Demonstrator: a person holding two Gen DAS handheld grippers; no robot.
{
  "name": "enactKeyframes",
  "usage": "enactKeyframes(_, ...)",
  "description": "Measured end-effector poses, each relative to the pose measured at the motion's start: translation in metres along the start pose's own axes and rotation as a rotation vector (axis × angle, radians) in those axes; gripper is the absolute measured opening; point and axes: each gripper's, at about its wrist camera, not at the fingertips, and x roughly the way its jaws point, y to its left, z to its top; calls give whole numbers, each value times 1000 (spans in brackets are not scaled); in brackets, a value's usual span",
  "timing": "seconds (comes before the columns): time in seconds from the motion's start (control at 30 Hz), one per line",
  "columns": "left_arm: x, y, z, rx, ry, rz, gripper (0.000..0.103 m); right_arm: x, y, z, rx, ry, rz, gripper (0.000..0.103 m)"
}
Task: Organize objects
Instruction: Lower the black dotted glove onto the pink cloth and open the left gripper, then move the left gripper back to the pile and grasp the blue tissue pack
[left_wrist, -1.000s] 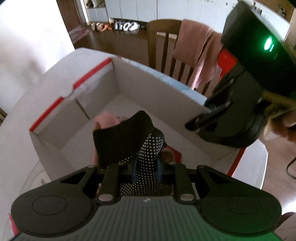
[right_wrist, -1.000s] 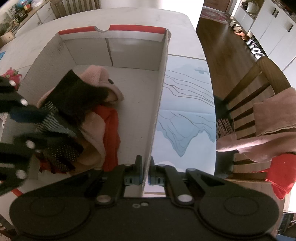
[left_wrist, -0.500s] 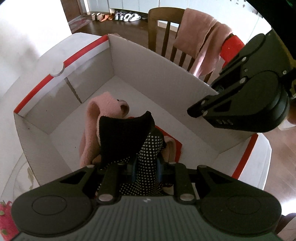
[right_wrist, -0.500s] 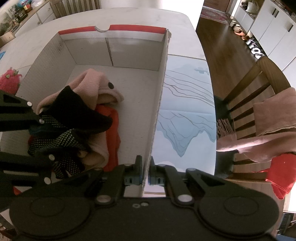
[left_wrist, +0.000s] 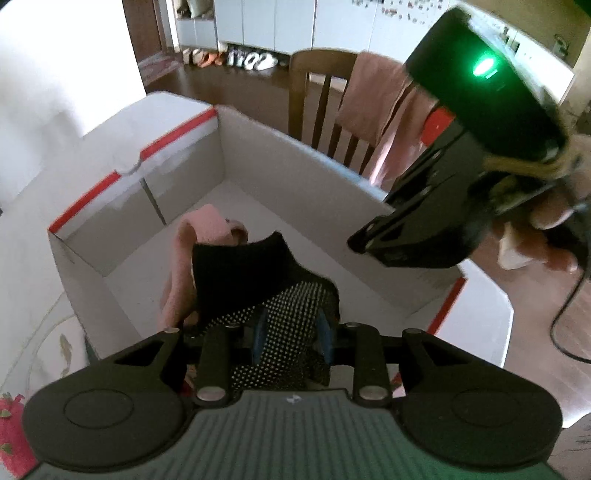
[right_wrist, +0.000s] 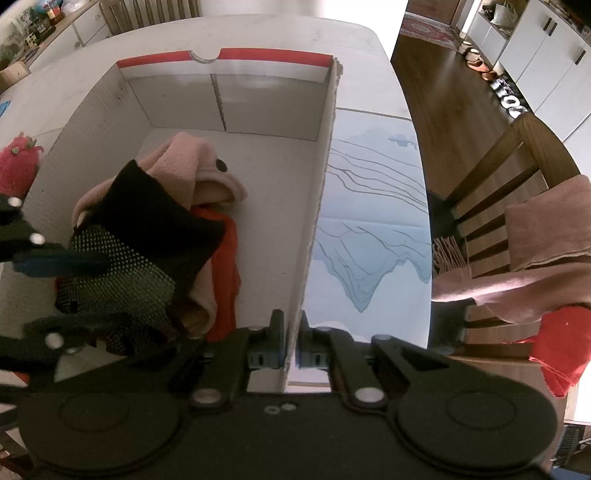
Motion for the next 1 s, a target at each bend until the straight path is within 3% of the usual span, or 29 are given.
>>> enactKeyframes(0.07, -9, -1, 0, -8, -20, -7, 45, 0, 0, 0, -1, 0, 0, 5)
enactKeyframes(0.1, -14, -1, -1, -12, -33, -6, 63, 0, 0, 0, -1, 0, 0, 5)
enactKeyframes(0.13, -17, -2, -1, -11, -47, -7, 71, 0, 0, 0, 0, 1, 0, 5)
enactKeyframes(0.5, -82, 10, -28, -45, -132, 17, 71, 1, 1, 0, -5, 6, -3, 5)
enactKeyframes(1.0, -143, 104, -132, -343, -107, 227, 71, 5, 1, 0, -18, 17, -4, 5)
